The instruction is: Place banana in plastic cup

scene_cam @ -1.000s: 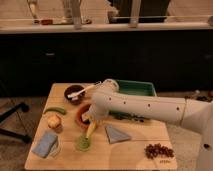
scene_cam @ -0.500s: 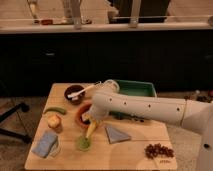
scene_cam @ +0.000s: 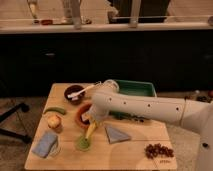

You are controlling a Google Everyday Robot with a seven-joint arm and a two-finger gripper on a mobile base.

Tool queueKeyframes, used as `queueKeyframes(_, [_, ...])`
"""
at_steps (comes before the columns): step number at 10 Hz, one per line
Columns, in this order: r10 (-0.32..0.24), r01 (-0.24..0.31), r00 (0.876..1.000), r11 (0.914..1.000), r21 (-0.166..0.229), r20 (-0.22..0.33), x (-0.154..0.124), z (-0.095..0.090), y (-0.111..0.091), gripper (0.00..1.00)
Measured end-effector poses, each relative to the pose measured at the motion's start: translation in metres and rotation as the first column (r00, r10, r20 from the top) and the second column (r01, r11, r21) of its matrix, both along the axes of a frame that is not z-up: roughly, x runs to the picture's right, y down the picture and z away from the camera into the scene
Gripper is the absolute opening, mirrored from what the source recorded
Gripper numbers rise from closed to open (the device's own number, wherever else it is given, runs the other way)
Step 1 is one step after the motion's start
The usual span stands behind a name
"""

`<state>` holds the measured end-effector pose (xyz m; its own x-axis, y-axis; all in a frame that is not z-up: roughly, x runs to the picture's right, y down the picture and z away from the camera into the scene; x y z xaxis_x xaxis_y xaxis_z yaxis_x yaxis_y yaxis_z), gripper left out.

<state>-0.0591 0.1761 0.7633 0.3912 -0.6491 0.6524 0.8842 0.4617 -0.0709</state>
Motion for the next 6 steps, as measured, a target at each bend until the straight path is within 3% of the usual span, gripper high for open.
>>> queueKeyframes(6, [-0.007, 0.009, 1.0, 0.9972, -0.074, 0.027, -0.015, -0.024, 0.006, 0.03])
